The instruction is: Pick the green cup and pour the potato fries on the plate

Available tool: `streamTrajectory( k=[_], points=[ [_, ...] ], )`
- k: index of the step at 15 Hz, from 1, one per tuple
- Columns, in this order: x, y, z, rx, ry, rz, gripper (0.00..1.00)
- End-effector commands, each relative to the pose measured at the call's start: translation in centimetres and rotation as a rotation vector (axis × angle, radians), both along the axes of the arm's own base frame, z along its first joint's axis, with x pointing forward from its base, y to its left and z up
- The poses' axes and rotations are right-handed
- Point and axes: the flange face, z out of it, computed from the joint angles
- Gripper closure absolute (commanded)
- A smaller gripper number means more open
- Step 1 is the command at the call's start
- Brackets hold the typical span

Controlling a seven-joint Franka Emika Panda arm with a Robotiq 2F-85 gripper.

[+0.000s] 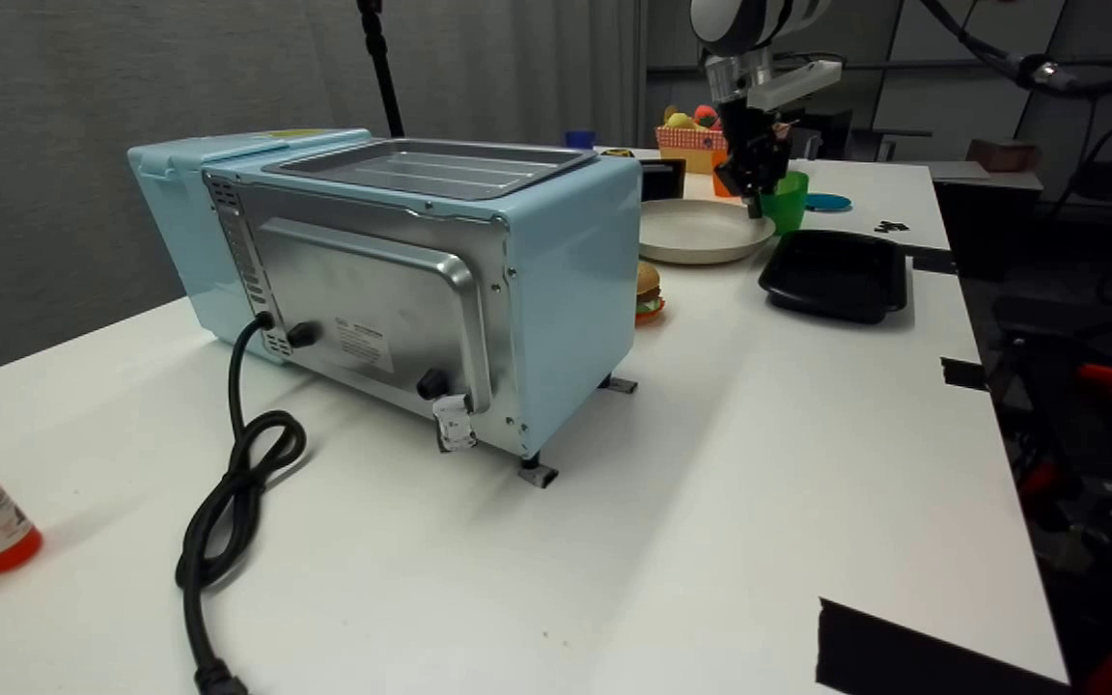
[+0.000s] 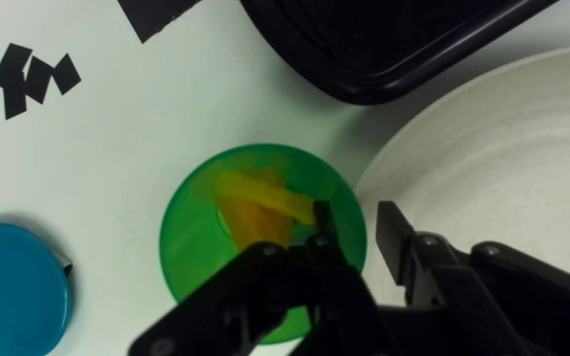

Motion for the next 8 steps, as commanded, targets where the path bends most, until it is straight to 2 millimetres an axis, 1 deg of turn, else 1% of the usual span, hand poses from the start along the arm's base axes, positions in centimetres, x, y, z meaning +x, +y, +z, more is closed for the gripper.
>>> streamTrajectory(
  k=[1, 4, 5, 8],
  points=[
    [0.5, 0.0, 0.7, 0.001, -0.004, -0.020, 0.99],
    [0.4, -0.4, 1.7, -0.008, -0.021, -0.029, 1.00],
    [0.3, -0.4, 1.9, -0.009, -0.025, -0.033, 0.98],
    [-0.3, -0.4, 3.3, -0.009, -0.025, -0.042, 0.98]
  ],
)
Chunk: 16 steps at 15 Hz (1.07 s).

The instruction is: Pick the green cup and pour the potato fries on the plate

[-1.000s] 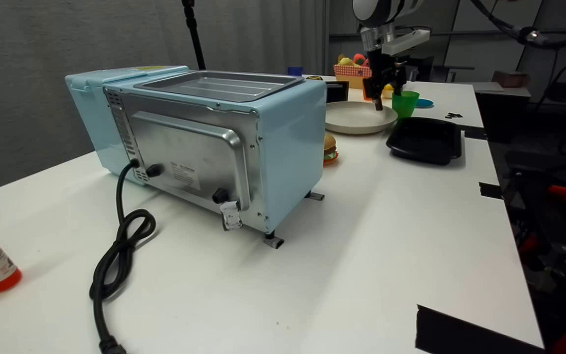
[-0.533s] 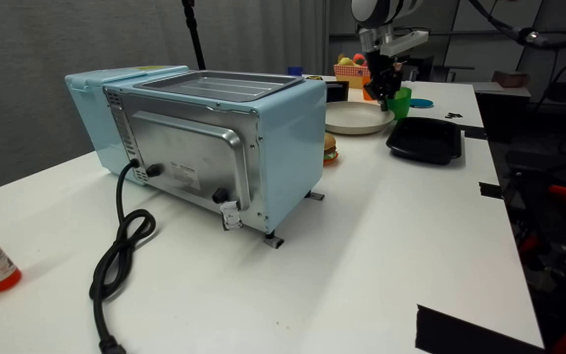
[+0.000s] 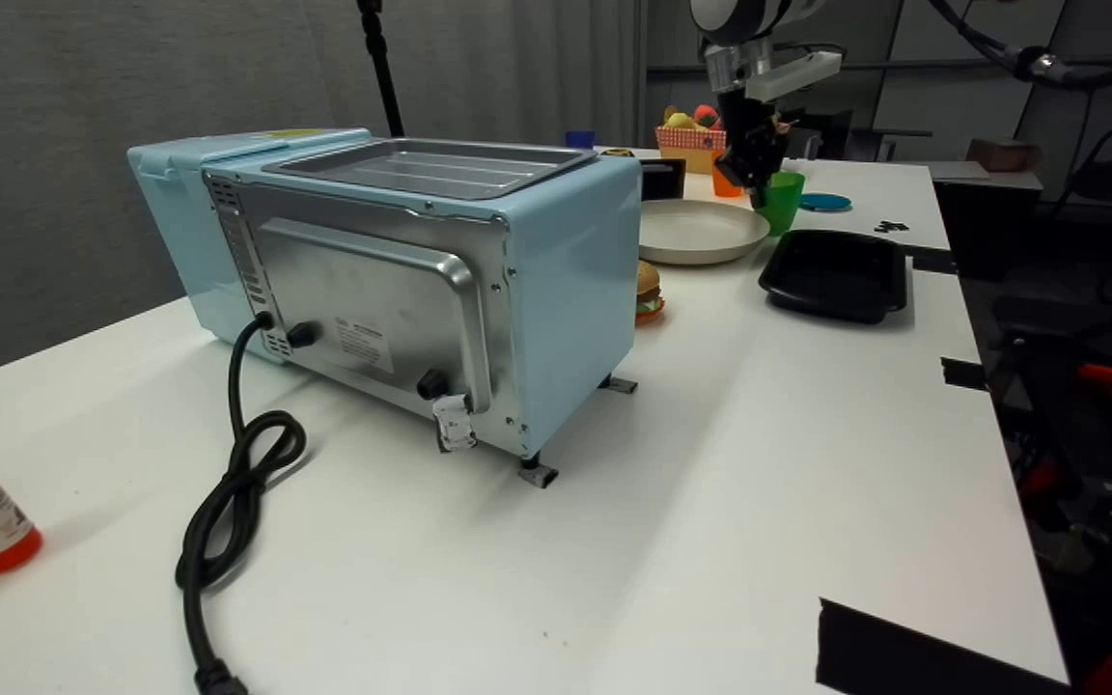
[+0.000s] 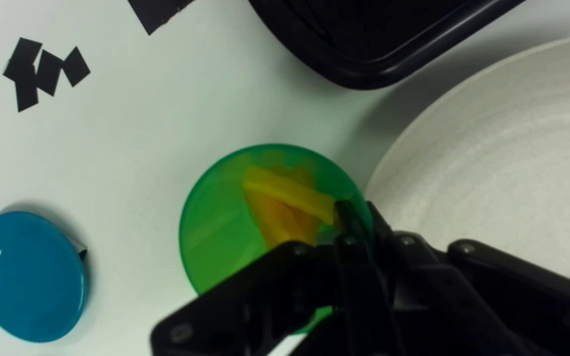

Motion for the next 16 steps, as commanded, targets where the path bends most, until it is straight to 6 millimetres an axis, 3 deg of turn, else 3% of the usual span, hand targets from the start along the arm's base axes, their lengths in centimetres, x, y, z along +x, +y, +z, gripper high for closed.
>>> streamTrajectory(
  k=[1, 7, 11, 16],
  points=[
    [-0.8, -0.1, 2.8, 0.001, -0.001, -0.034, 0.98],
    [-1.9, -0.4, 7.2, -0.028, -0.015, -0.040, 0.98],
    [-0.3, 1.5, 9.0, -0.039, -0.093, -0.001, 0.98],
    [3.1, 5.5, 11.5, -0.065, -0.205, 0.083, 0.98]
  ],
)
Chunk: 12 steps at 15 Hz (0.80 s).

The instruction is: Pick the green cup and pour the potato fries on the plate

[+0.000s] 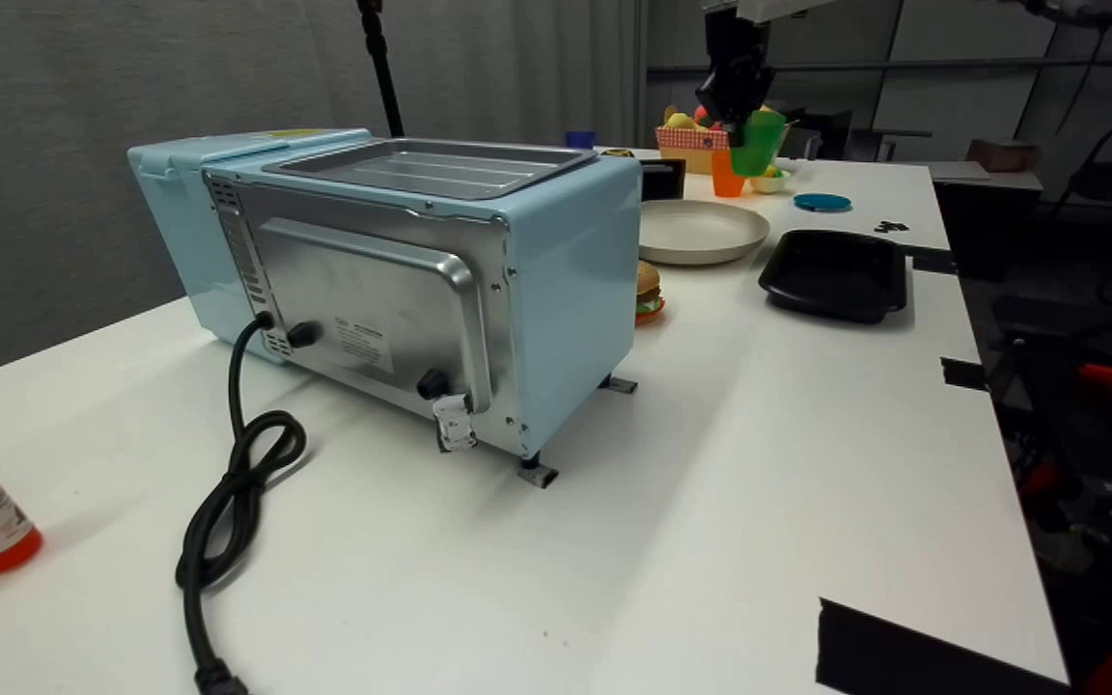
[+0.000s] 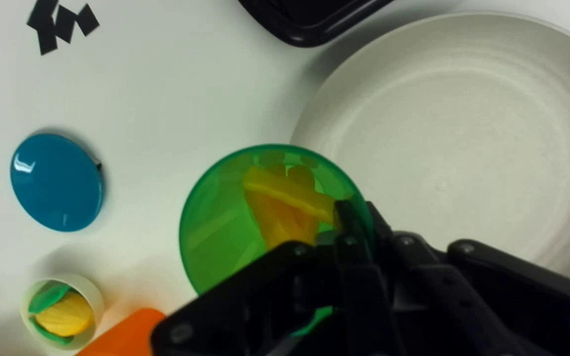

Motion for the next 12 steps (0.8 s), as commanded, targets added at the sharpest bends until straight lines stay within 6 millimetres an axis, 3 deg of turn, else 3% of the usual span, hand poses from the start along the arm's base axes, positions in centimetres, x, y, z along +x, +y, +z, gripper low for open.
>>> streamTrajectory(
  k=[1, 7, 12],
  points=[
    [1.7, 2.8, 2.3, -0.026, -0.088, 0.047, 0.98],
    [4.4, 5.3, 4.1, -0.077, -0.233, 0.117, 0.98],
    [5.0, 6.3, 3.2, -0.132, -0.368, 0.132, 0.98]
  ],
)
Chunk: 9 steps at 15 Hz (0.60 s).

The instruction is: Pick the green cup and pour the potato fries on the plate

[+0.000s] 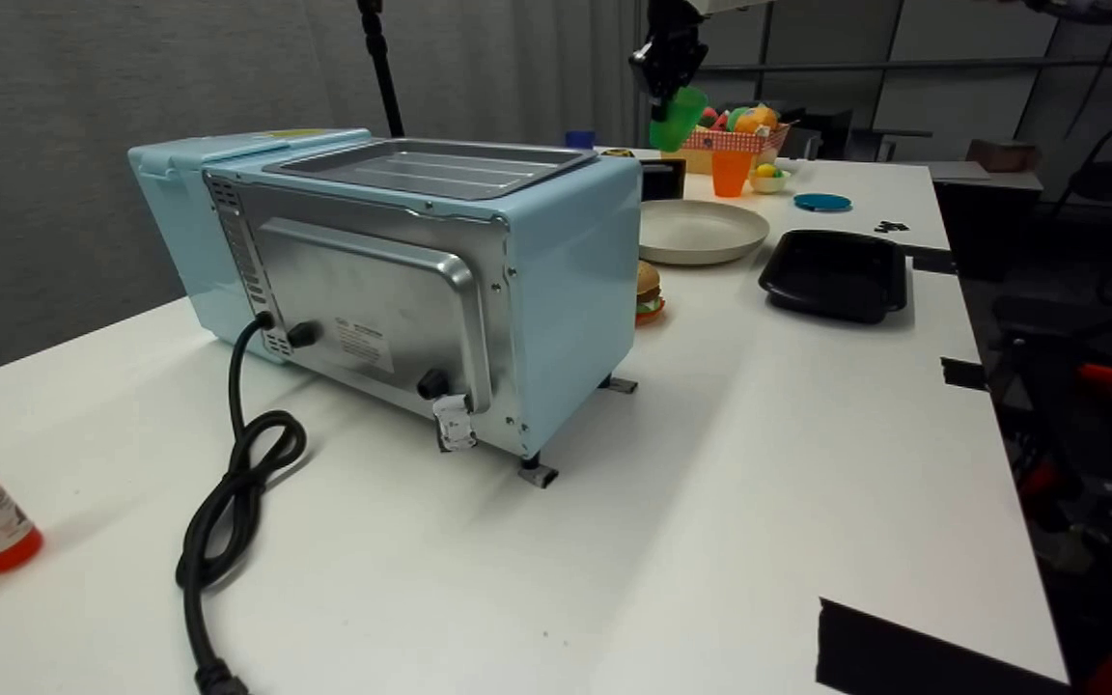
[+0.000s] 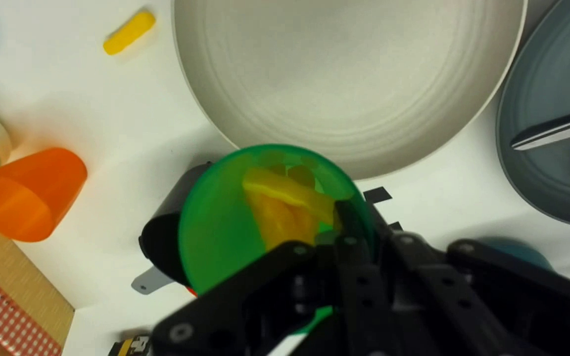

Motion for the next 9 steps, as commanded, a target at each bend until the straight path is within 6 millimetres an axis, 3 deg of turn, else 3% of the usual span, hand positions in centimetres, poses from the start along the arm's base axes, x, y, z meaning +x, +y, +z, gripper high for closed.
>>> streamTrajectory(
  k=[1, 9],
  points=[
    [-0.5, 1.1, -0.5, -0.019, -0.117, -0.011, 0.98],
    [-2.9, 2.7, -3.4, -0.161, -0.430, 0.028, 0.98]
  ],
)
